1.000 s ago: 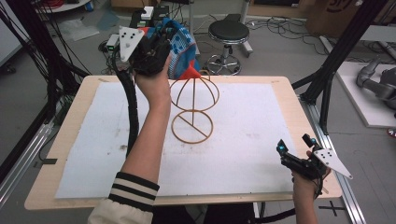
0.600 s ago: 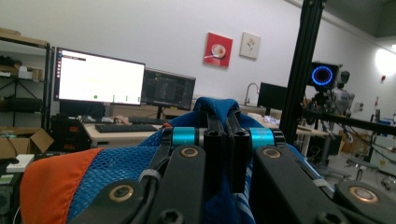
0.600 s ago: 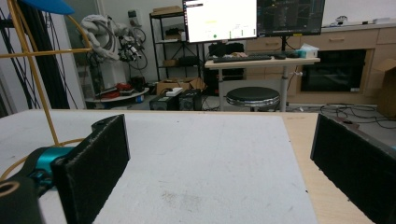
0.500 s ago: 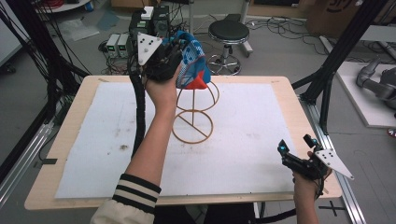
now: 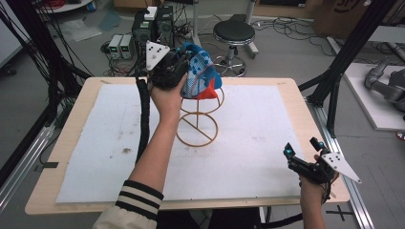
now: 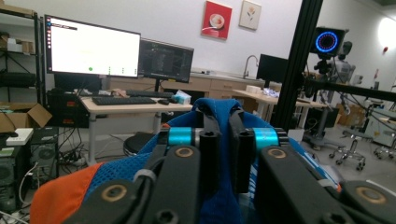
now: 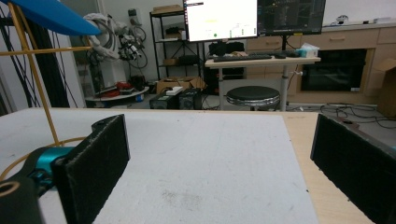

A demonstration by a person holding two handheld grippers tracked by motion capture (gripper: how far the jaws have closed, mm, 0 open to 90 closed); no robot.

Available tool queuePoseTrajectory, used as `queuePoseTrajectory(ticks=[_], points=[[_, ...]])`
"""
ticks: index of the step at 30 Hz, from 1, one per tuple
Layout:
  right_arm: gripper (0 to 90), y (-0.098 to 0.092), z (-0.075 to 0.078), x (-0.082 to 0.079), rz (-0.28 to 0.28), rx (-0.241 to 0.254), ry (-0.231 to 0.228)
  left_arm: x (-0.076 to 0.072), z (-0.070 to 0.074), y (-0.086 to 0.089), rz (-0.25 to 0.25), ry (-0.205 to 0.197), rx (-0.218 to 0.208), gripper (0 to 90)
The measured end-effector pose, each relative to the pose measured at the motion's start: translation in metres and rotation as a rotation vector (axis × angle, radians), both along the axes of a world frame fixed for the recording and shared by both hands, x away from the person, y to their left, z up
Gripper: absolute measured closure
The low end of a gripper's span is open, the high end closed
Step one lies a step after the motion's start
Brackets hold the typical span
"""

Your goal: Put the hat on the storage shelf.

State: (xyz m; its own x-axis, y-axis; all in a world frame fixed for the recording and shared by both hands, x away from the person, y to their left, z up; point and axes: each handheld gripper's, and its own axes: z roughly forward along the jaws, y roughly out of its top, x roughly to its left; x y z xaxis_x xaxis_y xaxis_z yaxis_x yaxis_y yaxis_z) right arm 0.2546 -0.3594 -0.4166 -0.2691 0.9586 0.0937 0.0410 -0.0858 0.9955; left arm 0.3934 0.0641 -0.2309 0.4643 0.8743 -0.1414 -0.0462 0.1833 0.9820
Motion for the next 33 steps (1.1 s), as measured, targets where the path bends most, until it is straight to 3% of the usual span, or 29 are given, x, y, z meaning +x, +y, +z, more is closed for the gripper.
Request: queuePoseTrajectory(ticks=[3,6,11,16,20,27,33], points=[[4.2,-0.001,0.0,0.0,-0.002,-0.001,-0.001,0.001,-0.001,0.001,-0.008,0.012,-0.017,69.5],[4.2,-0.001,0.0,0.0,-0.004,-0.001,-0.002,-0.001,0.001,0.003,0.0,-0.008,-0.029,59.1],[4.3,0.0,0.0,0.0,-0.001,0.001,0.001,-0.004,0.004,0.007,0.035,-0.025,-0.029,52.7],[4.2,0.001,0.0,0.0,0.002,-0.004,-0.002,-0.004,0.005,0.011,0.034,-0.023,-0.042,45.3],[4.2,0.001,0.0,0.001,0.002,-0.006,-0.001,-0.006,0.006,0.01,0.044,-0.044,-0.026,36.1],[4.3,0.002,0.0,0.0,0.005,-0.008,0.001,-0.006,0.005,0.011,0.047,-0.031,-0.001,26.3],[4.3,0.002,-0.001,0.001,0.007,-0.007,0.002,-0.011,0.005,0.015,0.066,-0.044,0.025,23.2]])
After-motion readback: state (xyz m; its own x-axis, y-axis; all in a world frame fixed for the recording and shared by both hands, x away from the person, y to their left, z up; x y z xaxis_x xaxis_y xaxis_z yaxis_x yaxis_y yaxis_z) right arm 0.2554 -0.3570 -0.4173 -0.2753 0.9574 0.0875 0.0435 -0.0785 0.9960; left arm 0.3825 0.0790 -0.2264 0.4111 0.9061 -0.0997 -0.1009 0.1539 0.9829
